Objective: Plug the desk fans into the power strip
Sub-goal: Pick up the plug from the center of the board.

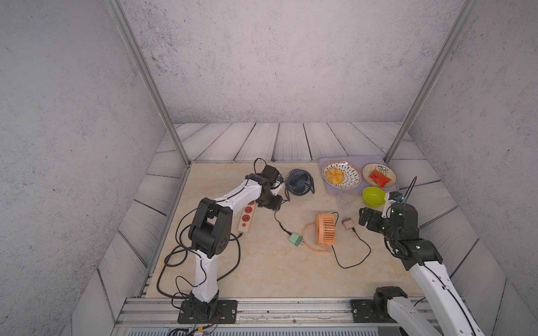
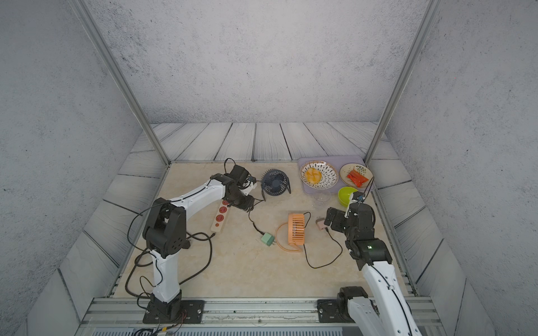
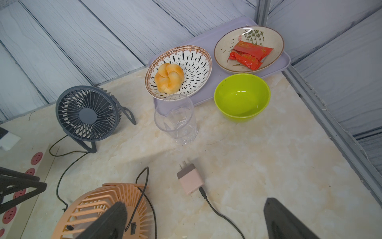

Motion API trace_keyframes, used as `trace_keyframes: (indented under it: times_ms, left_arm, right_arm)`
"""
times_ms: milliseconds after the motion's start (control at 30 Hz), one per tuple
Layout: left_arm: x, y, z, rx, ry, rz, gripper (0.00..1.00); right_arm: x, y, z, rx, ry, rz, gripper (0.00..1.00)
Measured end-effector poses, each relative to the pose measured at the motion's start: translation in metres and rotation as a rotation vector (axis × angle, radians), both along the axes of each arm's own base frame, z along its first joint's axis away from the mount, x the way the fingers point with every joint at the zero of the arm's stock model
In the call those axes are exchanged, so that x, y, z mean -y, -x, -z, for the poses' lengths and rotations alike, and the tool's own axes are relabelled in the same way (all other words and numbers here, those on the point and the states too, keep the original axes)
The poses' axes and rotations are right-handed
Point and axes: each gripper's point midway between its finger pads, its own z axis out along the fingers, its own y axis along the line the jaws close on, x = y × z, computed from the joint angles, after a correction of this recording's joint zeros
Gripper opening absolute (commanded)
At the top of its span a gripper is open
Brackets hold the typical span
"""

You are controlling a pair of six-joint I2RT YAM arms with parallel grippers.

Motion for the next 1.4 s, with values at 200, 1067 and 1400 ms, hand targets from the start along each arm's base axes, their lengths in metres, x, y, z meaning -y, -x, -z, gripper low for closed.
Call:
trace_keyframes:
  times_ms: [200,1067,1400]
  left_arm:
    - [0.007,0.004,0.015,-0.038,-0.006,0.018,0.50]
    - [0.009,-0.005,0.037,-0.059,-0.062,0.035,0.00]
    - [0.009,-0.008,-0.045,0.103,0.000,0.075,0.00]
  right_arm:
    - [-0.001,0.000,0.000,0.000,-0.001,-0.004,0.99]
    - [-0.007,0.000,-0.009,0.038,-0.018,-0.039,0.99]
    - [-0.046,-0.004,-0.041,0.169,-0.127,-0.237,0.98]
